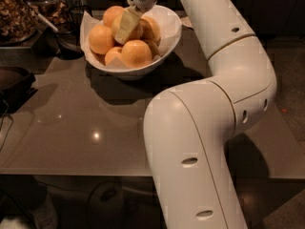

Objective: Pick orange from white bowl

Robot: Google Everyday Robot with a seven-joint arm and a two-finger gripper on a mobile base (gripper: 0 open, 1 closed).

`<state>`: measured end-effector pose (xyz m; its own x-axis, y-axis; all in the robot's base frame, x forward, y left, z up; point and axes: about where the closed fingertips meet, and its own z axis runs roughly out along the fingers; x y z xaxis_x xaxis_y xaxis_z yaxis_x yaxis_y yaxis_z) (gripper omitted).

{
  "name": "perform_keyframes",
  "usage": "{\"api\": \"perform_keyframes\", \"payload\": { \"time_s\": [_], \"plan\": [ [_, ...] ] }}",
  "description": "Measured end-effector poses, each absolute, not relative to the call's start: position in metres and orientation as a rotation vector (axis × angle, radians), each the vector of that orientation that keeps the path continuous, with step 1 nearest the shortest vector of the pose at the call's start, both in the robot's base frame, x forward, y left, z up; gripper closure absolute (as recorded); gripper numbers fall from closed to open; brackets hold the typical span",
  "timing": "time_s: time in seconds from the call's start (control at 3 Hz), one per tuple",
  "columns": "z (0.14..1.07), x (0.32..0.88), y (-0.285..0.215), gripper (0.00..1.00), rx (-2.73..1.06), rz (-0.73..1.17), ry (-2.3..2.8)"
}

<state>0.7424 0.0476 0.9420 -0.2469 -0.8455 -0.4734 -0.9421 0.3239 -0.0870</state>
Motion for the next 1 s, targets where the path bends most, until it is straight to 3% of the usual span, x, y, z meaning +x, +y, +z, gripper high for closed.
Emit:
{"api": "perform_keyframes", "payload": {
  "time_s": [0.33, 1.0],
  "plan": [
    [0.9442, 0.7422, 0.0482, 0.32, -1.579, 0.302, 2.161],
    [0.9404, 0.7436, 0.057, 0.74, -1.607, 0.308, 2.152]
  ]
}}
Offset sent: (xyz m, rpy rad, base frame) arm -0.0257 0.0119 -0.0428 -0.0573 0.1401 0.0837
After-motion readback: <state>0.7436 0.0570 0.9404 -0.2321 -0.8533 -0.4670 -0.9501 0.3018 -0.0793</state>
